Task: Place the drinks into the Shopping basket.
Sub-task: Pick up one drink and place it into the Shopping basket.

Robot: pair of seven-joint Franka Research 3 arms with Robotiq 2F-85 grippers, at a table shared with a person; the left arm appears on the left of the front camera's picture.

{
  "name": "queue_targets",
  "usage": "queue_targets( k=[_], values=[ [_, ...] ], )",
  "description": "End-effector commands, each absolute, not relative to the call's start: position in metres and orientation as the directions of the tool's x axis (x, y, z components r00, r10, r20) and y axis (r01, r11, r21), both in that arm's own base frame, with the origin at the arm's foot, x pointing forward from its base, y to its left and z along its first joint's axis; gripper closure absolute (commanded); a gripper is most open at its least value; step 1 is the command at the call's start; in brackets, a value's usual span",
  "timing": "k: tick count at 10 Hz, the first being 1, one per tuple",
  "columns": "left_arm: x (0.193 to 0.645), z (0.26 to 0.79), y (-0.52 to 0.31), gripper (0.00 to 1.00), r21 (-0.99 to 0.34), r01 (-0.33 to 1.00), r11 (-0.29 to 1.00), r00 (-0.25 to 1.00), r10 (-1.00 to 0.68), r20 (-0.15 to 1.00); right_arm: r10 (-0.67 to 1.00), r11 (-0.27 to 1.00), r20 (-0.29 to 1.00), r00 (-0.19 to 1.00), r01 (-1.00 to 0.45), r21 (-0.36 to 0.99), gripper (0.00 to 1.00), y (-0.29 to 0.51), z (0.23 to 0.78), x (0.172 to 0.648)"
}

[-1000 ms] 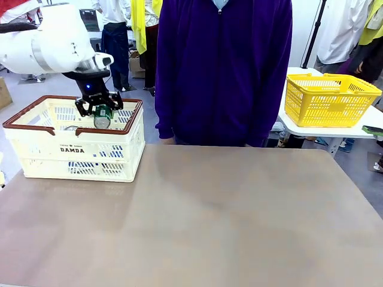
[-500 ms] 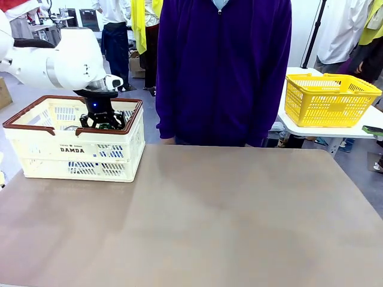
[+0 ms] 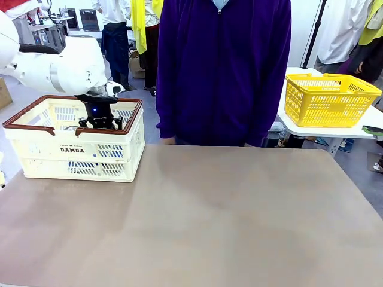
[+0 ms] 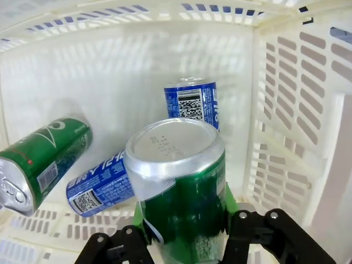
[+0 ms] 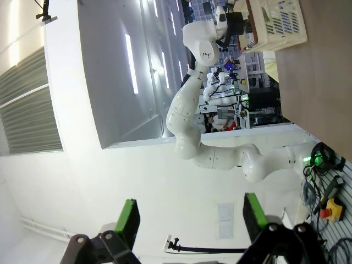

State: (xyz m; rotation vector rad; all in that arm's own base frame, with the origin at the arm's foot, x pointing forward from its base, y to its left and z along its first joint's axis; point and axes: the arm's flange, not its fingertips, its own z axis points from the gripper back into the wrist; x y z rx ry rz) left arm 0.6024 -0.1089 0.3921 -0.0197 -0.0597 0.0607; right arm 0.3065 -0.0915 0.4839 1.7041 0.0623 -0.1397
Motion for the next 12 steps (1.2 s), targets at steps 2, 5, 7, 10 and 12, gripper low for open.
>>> queue_targets(
  k=[2, 5, 7, 10, 12],
  values=[
    [0.61, 0.398, -0.109, 0.0, 0.012, -0.057, 0.998, 0.996, 0.056, 0.07, -0.027, -0.128, -0.137, 0.99, 0.133, 0.983, 0.0, -0.093, 0.488, 0.305],
    [0.608, 0.413, -0.101, 0.0, 0.012, -0.076, 0.997, 0.992, 0.075, 0.104, -0.027, -0.128, -0.137, 0.99, 0.133, 0.983, 0.0, -0.093, 0.488, 0.305],
    [0.607, 0.45, -0.089, 0.0, -0.029, -0.043, 0.999, 0.991, 0.046, 0.122, -0.027, -0.128, -0.137, 0.99, 0.133, 0.983, 0.0, -0.093, 0.488, 0.305],
    [0.573, 0.569, -0.038, 0.0, -0.273, 0.053, 0.961, 0.998, -0.04, 0.056, -0.027, -0.128, -0.137, 0.99, 0.133, 0.983, 0.0, -0.093, 0.488, 0.305],
    [0.507, 0.61, 0.023, 0.0, -0.577, 0.199, 0.793, 0.979, -0.182, 0.087, -0.027, -0.128, -0.137, 0.99, 0.133, 0.983, 0.0, -0.093, 0.488, 0.305]
  ],
)
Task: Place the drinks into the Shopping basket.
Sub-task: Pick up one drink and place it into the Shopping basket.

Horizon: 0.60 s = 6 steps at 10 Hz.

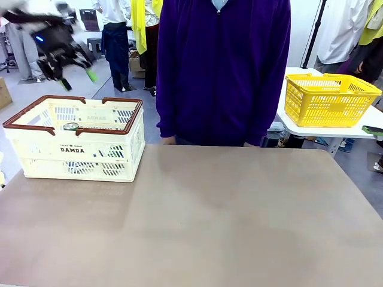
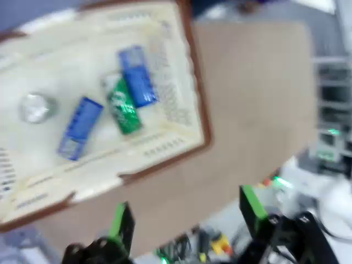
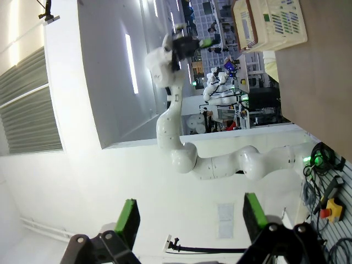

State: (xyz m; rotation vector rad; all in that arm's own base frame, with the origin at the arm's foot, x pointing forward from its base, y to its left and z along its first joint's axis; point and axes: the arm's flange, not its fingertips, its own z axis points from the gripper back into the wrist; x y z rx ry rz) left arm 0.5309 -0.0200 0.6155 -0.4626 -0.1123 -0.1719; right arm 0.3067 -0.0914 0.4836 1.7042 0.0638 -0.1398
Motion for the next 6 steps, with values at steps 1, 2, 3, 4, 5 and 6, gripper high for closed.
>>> queue_targets(
  k=[1, 2, 3, 4, 5, 6],
  values=[
    [0.473, 0.615, 0.059, 0.0, -0.679, 0.232, 0.696, 0.972, -0.194, 0.134, -0.027, -0.128, -0.137, 0.99, 0.133, 0.983, 0.0, -0.093, 0.488, 0.305],
    [0.442, 0.608, 0.091, 0.0, -0.756, 0.255, 0.603, 0.966, -0.195, 0.17, -0.027, -0.128, -0.137, 0.99, 0.133, 0.983, 0.0, -0.093, 0.488, 0.305],
    [0.412, 0.592, 0.119, 0.0, -0.803, 0.276, 0.529, 0.961, -0.168, 0.22, -0.027, -0.128, -0.137, 0.99, 0.133, 0.983, 0.0, -0.093, 0.488, 0.305],
    [0.382, 0.566, 0.146, 0.0, -0.845, 0.264, 0.465, 0.964, -0.104, 0.244, -0.027, -0.128, -0.137, 0.99, 0.133, 0.983, 0.0, -0.093, 0.488, 0.305],
    [0.36, 0.543, 0.169, 0.0, -0.88, 0.251, 0.404, 0.966, -0.043, 0.255, -0.027, -0.128, -0.137, 0.99, 0.133, 0.983, 0.0, -0.093, 0.488, 0.305],
    [0.347, 0.527, 0.187, 0.0, -0.902, 0.246, 0.356, 0.965, -0.009, 0.26, -0.027, -0.128, -0.137, 0.99, 0.133, 0.983, 0.0, -0.093, 0.488, 0.305]
  ],
)
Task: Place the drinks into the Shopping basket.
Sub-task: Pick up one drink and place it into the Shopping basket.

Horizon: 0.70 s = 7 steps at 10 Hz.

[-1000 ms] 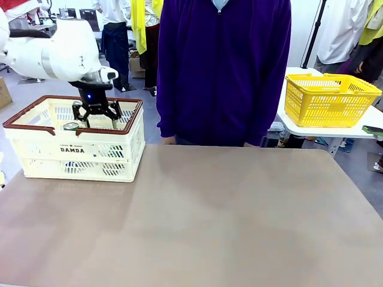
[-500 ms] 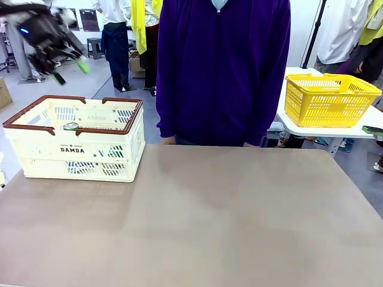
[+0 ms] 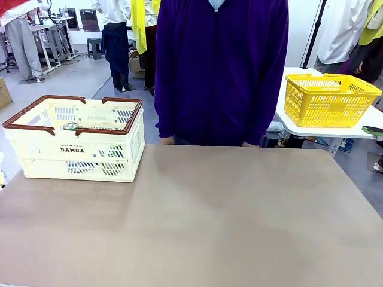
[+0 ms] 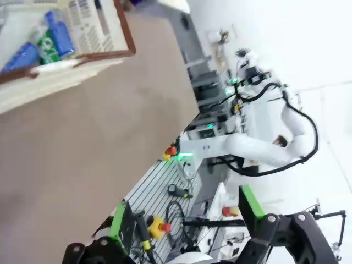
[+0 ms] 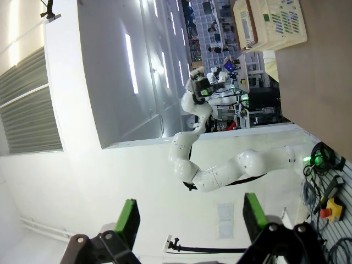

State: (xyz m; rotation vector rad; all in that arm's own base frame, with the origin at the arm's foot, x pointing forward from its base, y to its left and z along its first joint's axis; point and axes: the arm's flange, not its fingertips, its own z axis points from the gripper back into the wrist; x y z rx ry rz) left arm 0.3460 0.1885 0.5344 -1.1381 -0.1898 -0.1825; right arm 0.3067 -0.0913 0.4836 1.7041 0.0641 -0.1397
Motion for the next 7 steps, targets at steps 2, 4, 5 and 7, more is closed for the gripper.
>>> queue_targets(
  k=[2, 4, 5, 7],
  values=[
    [0.361, 0.515, 0.191, 0.0, -0.902, 0.2, 0.382, 0.979, -0.053, 0.195, -0.027, -0.128, -0.137, 0.99, 0.133, 0.983, 0.0, -0.093, 0.488, 0.305],
    [0.335, 0.514, 0.201, 0.0, -0.9, 0.217, 0.379, 0.973, -0.017, 0.228, -0.027, -0.128, -0.137, 0.99, 0.133, 0.983, 0.0, -0.093, 0.488, 0.305],
    [0.335, 0.514, 0.201, 0.0, -0.9, 0.217, 0.379, 0.973, -0.017, 0.228, -0.027, -0.128, -0.137, 0.99, 0.133, 0.983, 0.0, -0.093, 0.488, 0.305],
    [0.335, 0.514, 0.201, 0.0, -0.9, 0.217, 0.379, 0.973, -0.017, 0.228, -0.027, -0.128, -0.137, 0.99, 0.133, 0.983, 0.0, -0.093, 0.488, 0.305]
  ],
)
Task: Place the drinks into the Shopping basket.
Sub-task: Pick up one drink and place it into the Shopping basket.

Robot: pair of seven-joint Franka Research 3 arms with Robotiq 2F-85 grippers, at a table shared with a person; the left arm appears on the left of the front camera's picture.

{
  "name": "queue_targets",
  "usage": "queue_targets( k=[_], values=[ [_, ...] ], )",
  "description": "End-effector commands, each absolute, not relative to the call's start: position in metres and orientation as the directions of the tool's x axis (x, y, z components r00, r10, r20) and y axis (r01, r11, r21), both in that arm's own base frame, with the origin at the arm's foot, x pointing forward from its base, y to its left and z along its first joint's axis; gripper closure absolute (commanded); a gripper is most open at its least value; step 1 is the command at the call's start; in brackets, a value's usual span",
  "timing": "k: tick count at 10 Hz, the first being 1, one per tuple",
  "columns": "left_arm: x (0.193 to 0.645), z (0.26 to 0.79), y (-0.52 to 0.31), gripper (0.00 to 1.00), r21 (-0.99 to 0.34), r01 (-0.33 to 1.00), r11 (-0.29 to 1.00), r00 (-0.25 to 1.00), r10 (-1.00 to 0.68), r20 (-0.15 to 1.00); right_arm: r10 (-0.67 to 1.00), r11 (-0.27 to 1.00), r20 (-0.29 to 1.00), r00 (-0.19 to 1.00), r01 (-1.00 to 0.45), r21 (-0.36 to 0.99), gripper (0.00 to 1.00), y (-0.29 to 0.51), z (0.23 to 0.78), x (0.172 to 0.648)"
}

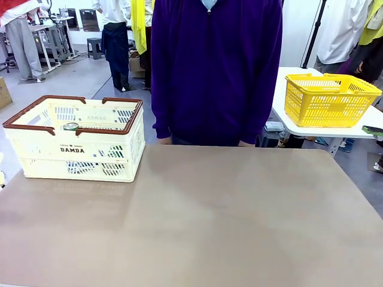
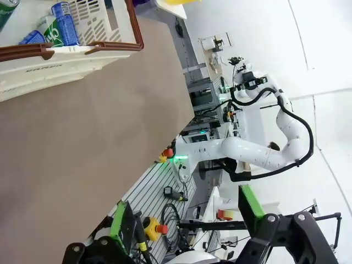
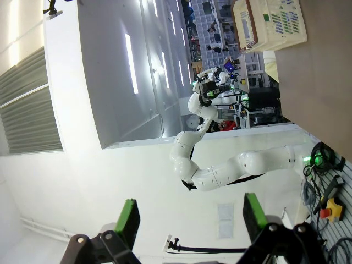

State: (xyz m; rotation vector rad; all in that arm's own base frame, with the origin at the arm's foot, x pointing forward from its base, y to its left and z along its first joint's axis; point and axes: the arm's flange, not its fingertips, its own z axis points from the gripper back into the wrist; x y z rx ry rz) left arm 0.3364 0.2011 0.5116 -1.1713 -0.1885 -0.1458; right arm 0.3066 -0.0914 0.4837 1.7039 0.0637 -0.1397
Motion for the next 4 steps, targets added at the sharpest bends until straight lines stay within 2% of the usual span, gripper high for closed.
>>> queue_targets(
  k=[1, 4],
  values=[
    [0.3349, 0.5137, 0.2005, 0.0, -0.9, 0.217, 0.379, 0.973, -0.017, 0.228, -0.027, -0.128, -0.137, 0.99, 0.133, 0.983, 0.0, -0.0929, 0.4878, 0.3051],
    [0.3349, 0.5137, 0.2005, 0.0, -0.9, 0.217, 0.379, 0.973, -0.017, 0.228, -0.027, -0.128, -0.137, 0.99, 0.133, 0.983, 0.0, -0.0929, 0.4878, 0.3051]
  ],
)
